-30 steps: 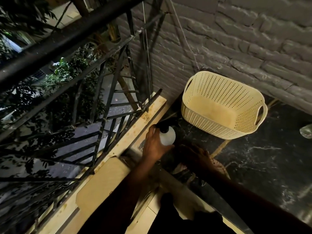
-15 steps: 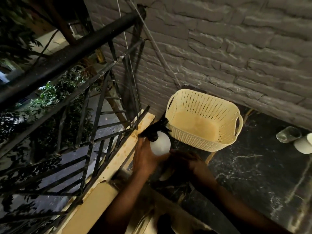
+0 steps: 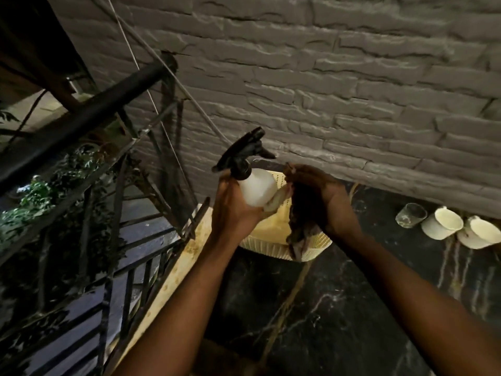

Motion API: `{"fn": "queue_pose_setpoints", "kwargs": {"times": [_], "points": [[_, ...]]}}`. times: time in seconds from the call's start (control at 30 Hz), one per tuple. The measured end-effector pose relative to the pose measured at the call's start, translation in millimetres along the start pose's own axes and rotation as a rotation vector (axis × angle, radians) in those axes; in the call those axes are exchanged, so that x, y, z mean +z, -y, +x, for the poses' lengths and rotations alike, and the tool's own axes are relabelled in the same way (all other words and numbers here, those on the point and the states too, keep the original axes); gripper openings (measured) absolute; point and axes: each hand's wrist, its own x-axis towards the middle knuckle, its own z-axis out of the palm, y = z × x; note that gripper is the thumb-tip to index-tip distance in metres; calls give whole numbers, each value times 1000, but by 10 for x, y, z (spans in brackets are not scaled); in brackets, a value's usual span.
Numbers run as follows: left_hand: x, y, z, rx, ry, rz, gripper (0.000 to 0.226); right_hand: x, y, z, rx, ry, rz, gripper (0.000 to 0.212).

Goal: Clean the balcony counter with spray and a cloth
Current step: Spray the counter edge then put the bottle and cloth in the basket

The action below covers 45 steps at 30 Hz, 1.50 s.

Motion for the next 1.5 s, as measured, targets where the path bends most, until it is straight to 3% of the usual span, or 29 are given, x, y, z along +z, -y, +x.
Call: {"fn": "queue_pose_setpoints", "kwargs": {"times": [0.07,0.17,0.27,0.4,0.47,0.6,0.7,0.97,1.13,1.23,1.37,1.43,1.5], "points": [[252,40,132,-74,40,0,103,-148,-136,216,81,-67,-25,13],[606,188,305,-179,106,24,101,-326,-484,480,144,-90,-293,11],[916,366,480,-270,161,67,101,-396,-799,644,267,-111,-384,27],[1098,538,604,-350,209,219,96,-430,-1148,790,382,-149,-496,24],[1141,571,642,-368,221,242,97,-458,-1308,863,406,-158,-641,32],[1256,590,706,-414,220,277,102,-505,-1326,890,474,-57,-649,26],[1320,627,699,-425,232,289,110,-537,-1293,919,510,103,-835,57],[1383,829,659,-564,345,227,135,-502,-1375,908,525,182,-1149,53],[1280,703,594,-538,356,245,127,-540,-1489,868,427,241,-1305,57],[1078,600,523,-455,338,233,112,-596,-1333,753,272,168,-1169,47],[645,477,410,-212,220,490,65,-746,-972,442,194,-62,-352,19],[455,475,333,-100,73,527,47,-809,-888,296,118,-87,-360,24],[372,509,295,-15,-54,501,45,-843,-883,196,-16,-100,-536,25]]}}
